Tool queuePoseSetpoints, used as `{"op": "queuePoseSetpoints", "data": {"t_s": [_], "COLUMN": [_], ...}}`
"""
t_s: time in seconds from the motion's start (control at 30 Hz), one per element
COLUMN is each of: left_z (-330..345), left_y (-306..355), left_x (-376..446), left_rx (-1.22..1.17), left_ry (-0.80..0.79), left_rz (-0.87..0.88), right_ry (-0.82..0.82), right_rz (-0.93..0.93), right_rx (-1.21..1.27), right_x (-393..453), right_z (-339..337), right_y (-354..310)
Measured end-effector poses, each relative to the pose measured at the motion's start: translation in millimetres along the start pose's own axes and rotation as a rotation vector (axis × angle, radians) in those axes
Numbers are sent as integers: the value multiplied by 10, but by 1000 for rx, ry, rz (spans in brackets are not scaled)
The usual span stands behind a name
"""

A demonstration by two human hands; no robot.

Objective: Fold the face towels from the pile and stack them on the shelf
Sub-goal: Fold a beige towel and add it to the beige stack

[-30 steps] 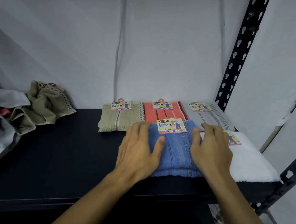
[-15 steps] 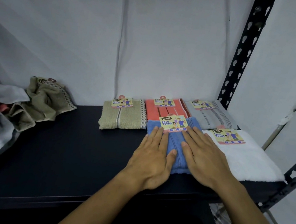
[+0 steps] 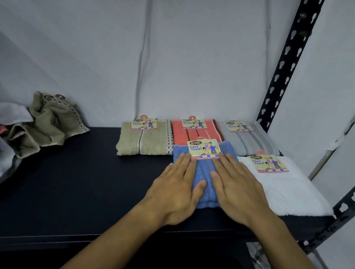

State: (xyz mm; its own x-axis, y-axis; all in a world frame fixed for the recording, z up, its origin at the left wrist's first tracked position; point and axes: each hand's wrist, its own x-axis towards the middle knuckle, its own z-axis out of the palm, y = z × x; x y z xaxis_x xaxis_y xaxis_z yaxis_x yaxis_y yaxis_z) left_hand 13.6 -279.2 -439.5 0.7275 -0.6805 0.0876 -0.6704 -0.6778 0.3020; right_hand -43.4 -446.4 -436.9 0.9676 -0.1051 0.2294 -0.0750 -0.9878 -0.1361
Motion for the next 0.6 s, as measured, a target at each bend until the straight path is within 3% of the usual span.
{"op": "queuePoseSetpoints", "data": {"t_s": [0.17,0.27,0.43,0.6], "left_z": [-181,-300,-500,-882], "left_y": [-79,-331,-993,-1743], "left_x": [-144,-351,-810,-1236], "left_rx": [-72,-48,129,315], "left_ry": [70,227,444,513], "left_rz": [25,28,3,-111], "right_ry": [-18,127,347,202], "right_rz": [-7,-66,-289,-390], "right_rx": [-11,-18,214,348], "right_x": [64,138,306,520], "right_z": [-142,-171,-90,98], "right_y": [-33,-205,-946,-1750]}}
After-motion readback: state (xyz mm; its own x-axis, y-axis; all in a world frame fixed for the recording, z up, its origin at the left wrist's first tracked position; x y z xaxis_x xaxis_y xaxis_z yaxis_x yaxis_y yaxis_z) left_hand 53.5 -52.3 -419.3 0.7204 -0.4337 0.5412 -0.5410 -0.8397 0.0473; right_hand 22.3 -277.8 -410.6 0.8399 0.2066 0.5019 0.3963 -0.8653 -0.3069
